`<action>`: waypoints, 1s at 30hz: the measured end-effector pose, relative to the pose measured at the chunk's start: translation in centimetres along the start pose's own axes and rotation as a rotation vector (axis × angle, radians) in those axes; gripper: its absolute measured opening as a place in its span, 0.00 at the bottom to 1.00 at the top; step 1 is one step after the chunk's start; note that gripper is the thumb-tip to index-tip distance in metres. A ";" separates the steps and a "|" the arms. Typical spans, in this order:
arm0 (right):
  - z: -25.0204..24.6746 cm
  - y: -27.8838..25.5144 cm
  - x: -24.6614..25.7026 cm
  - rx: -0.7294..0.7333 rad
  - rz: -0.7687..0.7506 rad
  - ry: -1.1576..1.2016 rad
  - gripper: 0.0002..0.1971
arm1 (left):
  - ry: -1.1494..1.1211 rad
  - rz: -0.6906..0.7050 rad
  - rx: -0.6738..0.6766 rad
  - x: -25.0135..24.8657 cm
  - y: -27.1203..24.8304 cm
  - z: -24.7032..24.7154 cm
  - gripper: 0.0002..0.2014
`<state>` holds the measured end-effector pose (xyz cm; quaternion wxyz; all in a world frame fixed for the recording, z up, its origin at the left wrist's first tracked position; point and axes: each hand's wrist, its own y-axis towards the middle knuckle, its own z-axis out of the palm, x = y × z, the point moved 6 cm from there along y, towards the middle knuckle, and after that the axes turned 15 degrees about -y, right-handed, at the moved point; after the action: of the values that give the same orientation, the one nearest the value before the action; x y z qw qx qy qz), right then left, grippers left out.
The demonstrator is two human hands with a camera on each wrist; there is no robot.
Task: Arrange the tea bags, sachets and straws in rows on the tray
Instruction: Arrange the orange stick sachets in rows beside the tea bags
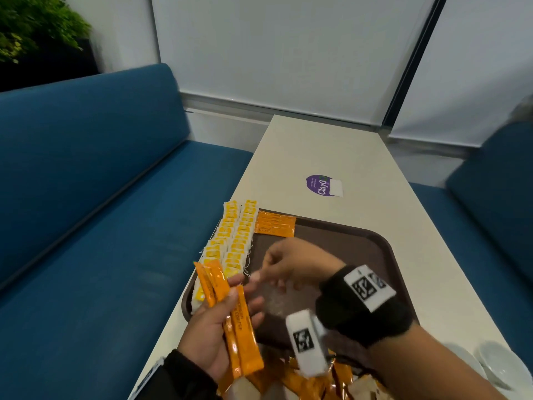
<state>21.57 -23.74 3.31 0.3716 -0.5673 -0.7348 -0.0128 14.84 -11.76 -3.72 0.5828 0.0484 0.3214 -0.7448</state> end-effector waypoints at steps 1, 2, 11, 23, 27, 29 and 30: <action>1.3 -0.8 0.3 0.045 0.001 -0.010 0.11 | -0.031 0.047 -0.009 -0.2 -0.1 0.2 0.11; 2.4 -1.5 0.5 0.068 0.002 0.018 0.12 | -0.059 0.090 -0.016 -0.4 -0.2 0.4 0.10; 5.3 -3.7 0.4 0.011 0.018 0.170 0.16 | -0.170 0.184 -0.033 -1.0 -1.3 0.6 0.10; -6.2 3.3 -7.9 -0.575 0.185 0.130 0.05 | 0.118 0.053 -0.114 -1.6 -1.1 -2.3 0.09; -6.7 8.0 -10.4 -0.512 0.297 0.022 0.07 | 0.104 0.025 -0.111 -1.2 -0.6 -2.4 0.07; -6.3 9.6 -11.0 -0.485 0.330 0.015 0.07 | 0.097 0.009 -0.092 -1.1 -0.2 -2.4 0.06; -6.0 10.3 -11.2 -0.468 0.345 0.014 0.06 | 0.094 -0.003 -0.085 -1.0 0.0 -2.4 0.06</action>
<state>34.38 -31.98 -2.80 0.2324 -0.7541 -0.6019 -0.1227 14.43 -9.63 -5.16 0.5675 0.0581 0.3800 -0.7281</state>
